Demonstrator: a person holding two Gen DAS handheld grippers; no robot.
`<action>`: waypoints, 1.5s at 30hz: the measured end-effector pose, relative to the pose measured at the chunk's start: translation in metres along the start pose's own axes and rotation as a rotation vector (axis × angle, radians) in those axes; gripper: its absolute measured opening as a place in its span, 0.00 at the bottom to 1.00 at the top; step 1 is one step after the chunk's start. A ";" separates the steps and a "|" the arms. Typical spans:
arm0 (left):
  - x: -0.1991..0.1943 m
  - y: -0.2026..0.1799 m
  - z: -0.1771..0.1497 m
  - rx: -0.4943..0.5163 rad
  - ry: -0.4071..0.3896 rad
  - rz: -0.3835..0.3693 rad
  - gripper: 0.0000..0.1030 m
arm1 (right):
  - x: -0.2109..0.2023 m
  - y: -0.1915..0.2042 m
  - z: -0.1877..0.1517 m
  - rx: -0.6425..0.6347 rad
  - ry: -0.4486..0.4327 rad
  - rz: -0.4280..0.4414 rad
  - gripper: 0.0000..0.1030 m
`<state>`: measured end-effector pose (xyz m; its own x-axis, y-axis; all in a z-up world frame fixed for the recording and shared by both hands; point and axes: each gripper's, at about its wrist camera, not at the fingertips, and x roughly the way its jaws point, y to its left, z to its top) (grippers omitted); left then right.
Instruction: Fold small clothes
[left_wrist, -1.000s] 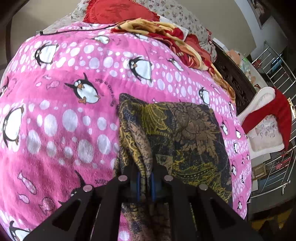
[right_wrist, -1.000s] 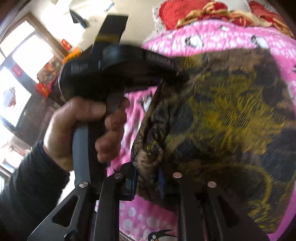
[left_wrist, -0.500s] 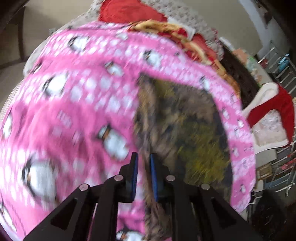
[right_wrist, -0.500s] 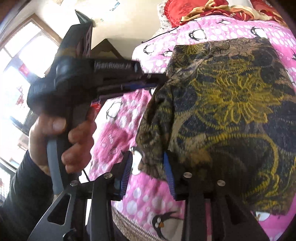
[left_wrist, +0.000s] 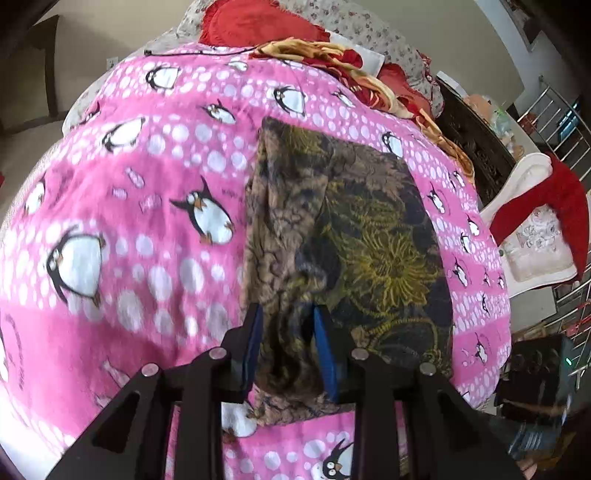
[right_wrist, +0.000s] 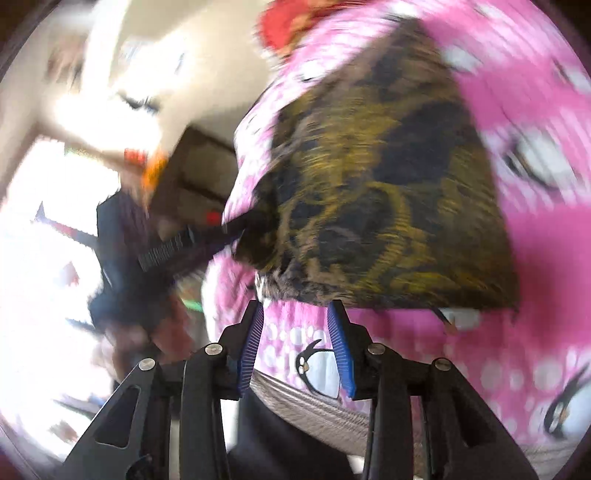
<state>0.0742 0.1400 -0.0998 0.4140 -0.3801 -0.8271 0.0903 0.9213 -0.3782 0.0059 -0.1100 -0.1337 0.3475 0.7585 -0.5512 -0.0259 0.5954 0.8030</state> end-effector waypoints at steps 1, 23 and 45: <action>-0.001 -0.001 -0.001 -0.001 -0.007 -0.004 0.29 | -0.004 -0.007 0.004 0.062 -0.011 0.024 0.19; -0.001 -0.006 -0.009 -0.027 -0.041 0.016 0.23 | -0.034 -0.087 -0.023 0.640 -0.204 0.178 0.35; -0.010 -0.009 -0.002 -0.043 -0.056 0.034 0.04 | -0.013 -0.076 0.001 0.554 -0.203 0.049 0.00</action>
<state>0.0672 0.1353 -0.0888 0.4668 -0.3422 -0.8155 0.0370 0.9289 -0.3685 0.0045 -0.1658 -0.1870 0.5318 0.6834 -0.5002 0.4277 0.2931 0.8551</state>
